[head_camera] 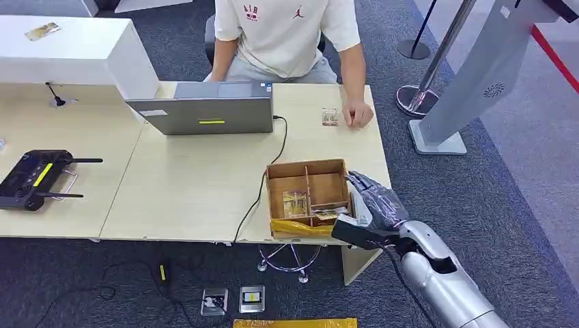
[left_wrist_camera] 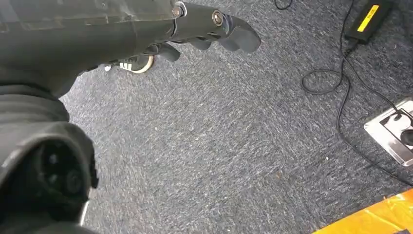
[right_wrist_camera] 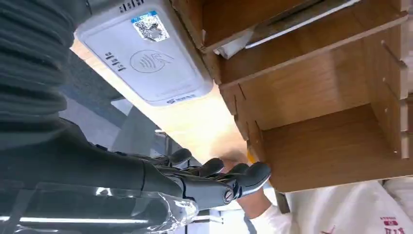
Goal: Pass the card to the sensor for recognition and then transmit it.
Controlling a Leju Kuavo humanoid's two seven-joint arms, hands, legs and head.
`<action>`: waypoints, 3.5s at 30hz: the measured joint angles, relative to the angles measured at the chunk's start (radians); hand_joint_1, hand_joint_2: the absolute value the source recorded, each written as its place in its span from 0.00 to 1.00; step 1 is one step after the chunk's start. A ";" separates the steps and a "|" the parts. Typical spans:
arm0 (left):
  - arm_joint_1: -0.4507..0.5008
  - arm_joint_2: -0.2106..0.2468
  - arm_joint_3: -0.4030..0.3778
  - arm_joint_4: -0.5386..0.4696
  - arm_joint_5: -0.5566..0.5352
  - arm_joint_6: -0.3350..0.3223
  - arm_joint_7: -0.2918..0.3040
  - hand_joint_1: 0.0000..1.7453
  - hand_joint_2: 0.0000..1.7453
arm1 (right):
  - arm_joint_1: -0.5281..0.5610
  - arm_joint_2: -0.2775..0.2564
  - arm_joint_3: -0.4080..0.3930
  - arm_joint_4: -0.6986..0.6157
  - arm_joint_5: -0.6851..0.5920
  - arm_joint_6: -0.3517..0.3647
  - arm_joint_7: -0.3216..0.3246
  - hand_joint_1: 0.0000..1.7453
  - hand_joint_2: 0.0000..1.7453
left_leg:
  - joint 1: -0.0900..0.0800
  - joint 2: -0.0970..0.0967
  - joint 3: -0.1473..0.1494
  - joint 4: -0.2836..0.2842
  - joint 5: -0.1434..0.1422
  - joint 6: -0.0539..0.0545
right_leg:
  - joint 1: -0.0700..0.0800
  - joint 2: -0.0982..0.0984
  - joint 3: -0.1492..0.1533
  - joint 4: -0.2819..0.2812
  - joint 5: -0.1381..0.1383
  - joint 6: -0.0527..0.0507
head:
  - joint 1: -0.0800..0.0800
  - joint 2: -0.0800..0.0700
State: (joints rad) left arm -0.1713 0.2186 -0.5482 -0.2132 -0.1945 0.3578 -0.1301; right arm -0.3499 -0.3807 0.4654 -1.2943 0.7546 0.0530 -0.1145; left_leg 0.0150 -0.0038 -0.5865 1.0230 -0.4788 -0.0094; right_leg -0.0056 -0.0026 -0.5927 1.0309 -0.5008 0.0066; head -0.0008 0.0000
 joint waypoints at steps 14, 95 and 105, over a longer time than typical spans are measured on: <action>0.002 0.000 0.000 0.000 0.003 0.011 0.000 0.00 0.00 | 0.000 0.056 0.035 0.006 0.094 -0.181 -0.086 0.00 1.00 | 0.000 0.000 0.000 0.000 0.000 0.000 | 0.000 0.000 0.000 0.000 0.000 0.000 | 0.000 0.000; -0.017 -0.006 -0.006 0.000 -0.013 0.016 0.000 0.00 0.00 | -0.243 0.084 -0.037 0.061 0.009 -0.209 -0.099 1.00 1.00 | 0.000 0.001 0.001 0.000 0.000 0.000 | 0.000 0.002 0.000 0.000 0.000 0.000 | 0.000 0.000; -0.036 -0.008 -0.010 0.000 -0.012 0.010 0.000 0.00 0.00 | -0.359 0.108 -0.058 0.074 0.016 -0.228 -0.154 1.00 1.00 | 0.000 0.001 0.001 0.000 0.000 0.000 | 0.000 0.002 0.000 0.000 0.000 0.000 | 0.000 0.000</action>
State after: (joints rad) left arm -0.2073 0.2110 -0.5581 -0.2136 -0.2064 0.3673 -0.1301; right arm -0.7087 -0.2731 0.4078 -1.2199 0.7710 -0.1751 -0.2682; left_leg 0.0151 -0.0032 -0.5858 1.0231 -0.4786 -0.0096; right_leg -0.0055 -0.0005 -0.5925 1.0312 -0.5005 0.0066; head -0.0008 0.0000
